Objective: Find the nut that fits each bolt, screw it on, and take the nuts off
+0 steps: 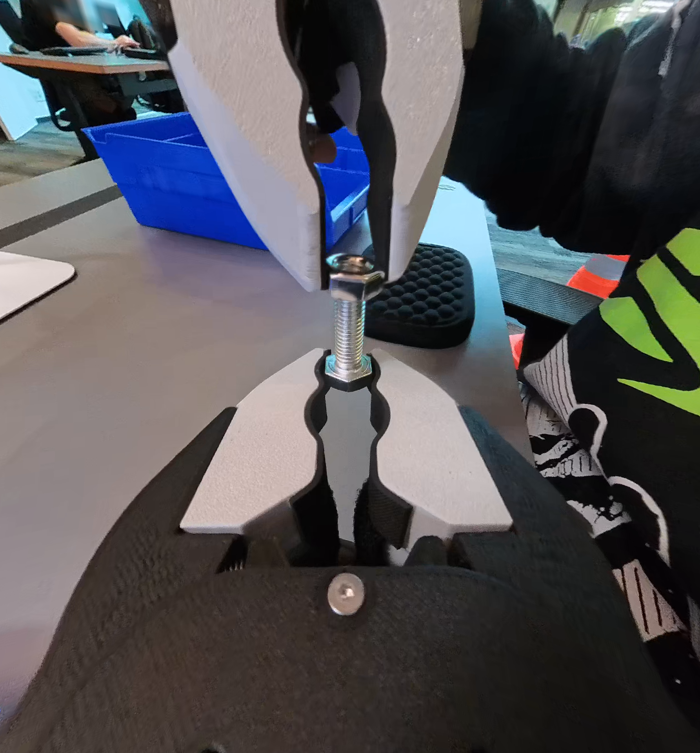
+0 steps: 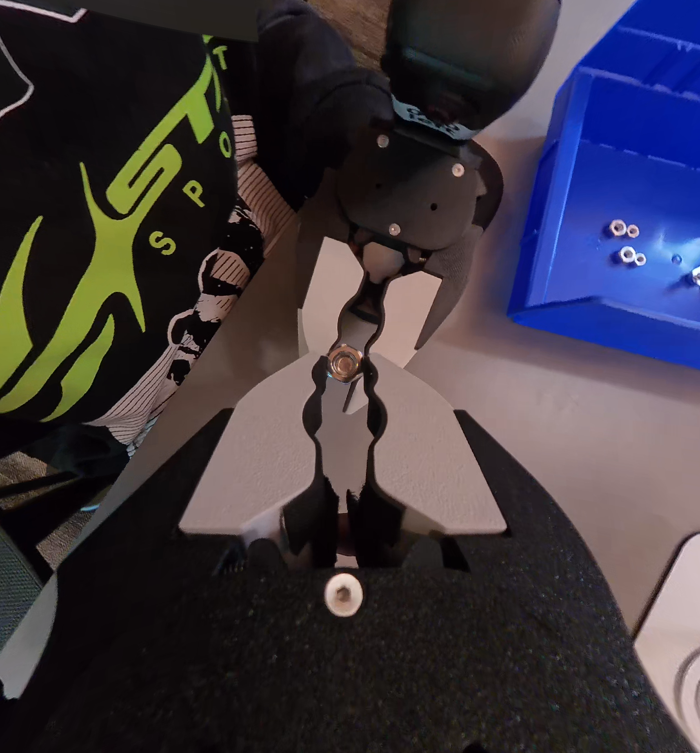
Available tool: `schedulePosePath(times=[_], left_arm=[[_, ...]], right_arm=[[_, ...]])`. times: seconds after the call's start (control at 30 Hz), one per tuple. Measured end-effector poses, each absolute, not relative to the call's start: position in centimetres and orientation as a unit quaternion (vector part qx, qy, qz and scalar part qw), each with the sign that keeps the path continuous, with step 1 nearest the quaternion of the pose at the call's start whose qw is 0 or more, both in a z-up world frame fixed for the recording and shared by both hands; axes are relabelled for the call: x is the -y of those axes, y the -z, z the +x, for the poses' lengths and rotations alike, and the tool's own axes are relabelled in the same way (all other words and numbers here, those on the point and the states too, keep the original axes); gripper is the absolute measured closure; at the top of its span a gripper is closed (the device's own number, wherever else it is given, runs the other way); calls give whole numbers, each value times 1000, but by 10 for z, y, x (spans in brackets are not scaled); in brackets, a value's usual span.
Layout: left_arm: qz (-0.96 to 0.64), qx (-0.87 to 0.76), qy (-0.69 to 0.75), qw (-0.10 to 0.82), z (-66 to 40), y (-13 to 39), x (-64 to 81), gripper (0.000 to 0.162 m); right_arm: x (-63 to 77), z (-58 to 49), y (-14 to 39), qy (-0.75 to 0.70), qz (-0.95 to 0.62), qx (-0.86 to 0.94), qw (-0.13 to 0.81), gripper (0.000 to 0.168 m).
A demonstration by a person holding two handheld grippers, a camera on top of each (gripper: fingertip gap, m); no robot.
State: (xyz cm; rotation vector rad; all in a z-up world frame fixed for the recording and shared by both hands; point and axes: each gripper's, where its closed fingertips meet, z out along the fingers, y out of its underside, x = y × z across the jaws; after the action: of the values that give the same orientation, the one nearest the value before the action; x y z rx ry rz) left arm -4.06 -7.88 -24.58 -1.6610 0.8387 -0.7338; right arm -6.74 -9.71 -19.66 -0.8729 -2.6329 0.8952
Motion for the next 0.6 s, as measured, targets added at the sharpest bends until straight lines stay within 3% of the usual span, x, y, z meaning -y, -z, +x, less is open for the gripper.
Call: schedulePosePath(times=[0.6], left_arm=[[-703, -321, 307, 555, -48, 241, 73, 145]], right_arm=[[90, -77, 193, -301, -422, 840, 160, 151]])
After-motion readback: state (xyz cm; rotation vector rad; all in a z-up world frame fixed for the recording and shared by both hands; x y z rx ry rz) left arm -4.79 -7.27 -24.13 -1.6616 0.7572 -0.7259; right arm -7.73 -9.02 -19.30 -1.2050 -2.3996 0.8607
